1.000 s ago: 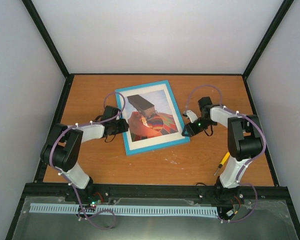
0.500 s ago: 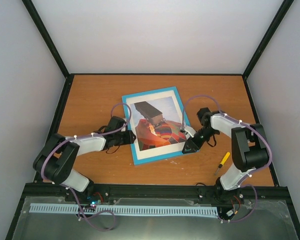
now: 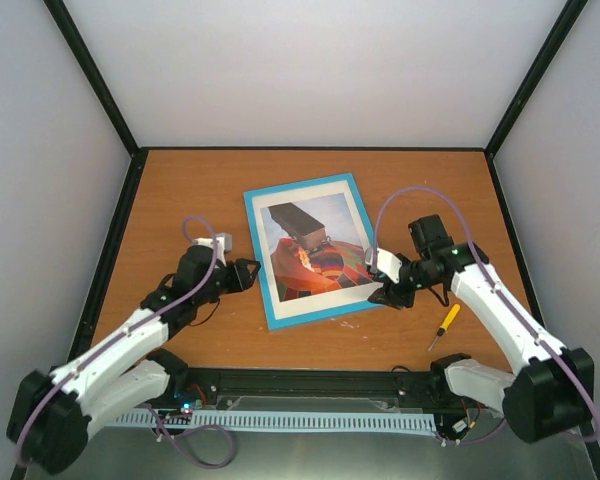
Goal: Take the photo out of the frame
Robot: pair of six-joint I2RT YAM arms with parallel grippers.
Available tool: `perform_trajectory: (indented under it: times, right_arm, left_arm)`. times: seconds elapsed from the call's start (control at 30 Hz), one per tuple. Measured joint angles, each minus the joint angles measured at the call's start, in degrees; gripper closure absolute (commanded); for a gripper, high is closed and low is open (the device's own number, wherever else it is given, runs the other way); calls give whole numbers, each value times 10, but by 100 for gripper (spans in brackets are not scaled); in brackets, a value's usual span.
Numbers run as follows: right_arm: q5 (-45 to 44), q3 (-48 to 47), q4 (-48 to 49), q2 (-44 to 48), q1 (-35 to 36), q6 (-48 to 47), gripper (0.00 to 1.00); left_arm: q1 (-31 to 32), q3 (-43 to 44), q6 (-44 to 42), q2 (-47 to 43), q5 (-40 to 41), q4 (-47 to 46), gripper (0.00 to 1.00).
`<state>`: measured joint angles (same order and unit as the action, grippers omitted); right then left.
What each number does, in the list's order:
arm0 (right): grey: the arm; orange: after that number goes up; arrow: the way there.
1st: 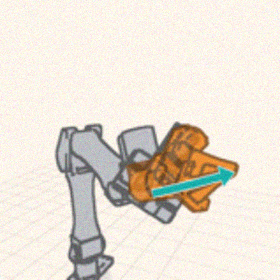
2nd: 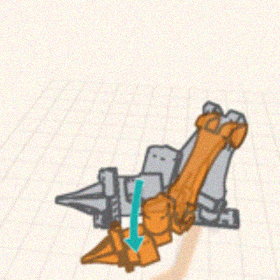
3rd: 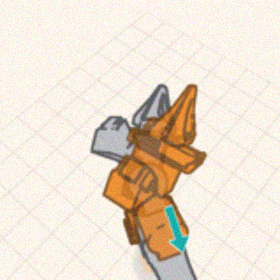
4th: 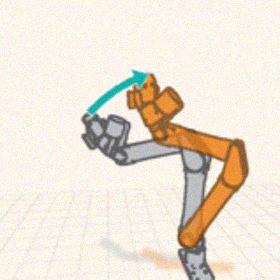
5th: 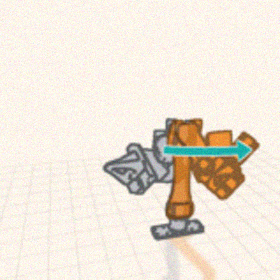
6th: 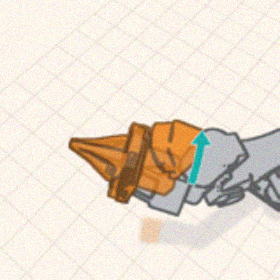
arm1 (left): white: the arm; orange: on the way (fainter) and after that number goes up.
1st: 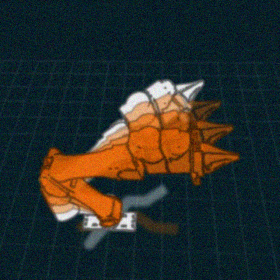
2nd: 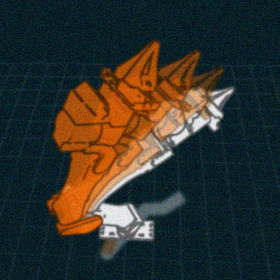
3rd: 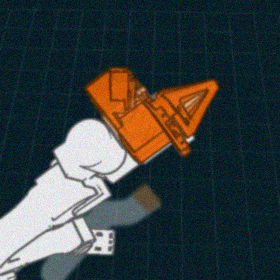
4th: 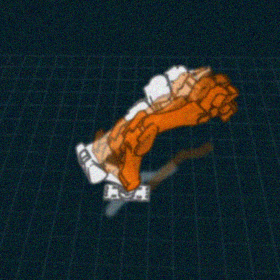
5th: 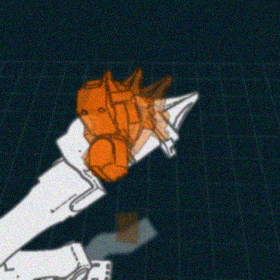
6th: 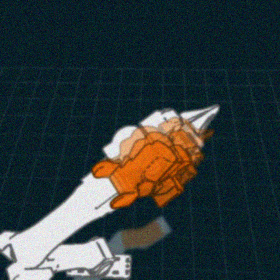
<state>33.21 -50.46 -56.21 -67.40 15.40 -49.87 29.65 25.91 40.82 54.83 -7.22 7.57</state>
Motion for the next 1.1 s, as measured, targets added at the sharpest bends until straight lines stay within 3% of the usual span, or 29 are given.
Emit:
perform_trajectory:
  times: [0.1,0.27,0.43,0.6,0.83,1.1]
  right_arm:
    - [-14,25,30,45,34,-16,47]
    - [-64,90,107,62,95,-49,54]
    - [-109,124,172,28,120,-83,57]
    - [-127,124,224,-35,121,-112,60]
    - [-129,124,254,-120,122,-139,61]
    - [-116,113,230,-146,123,-163,63]
  left_arm:
    - [3,0,-12,-94,1,33,46]
    - [4,8,-26,-153,-2,68,46]
    - [4,81,-58,-104,-10,125,43]
    - [4,176,-153,-53,34,164,41]
    - [4,151,-250,-42,77,145,42]
    - [4,114,-291,-29,91,96,43]
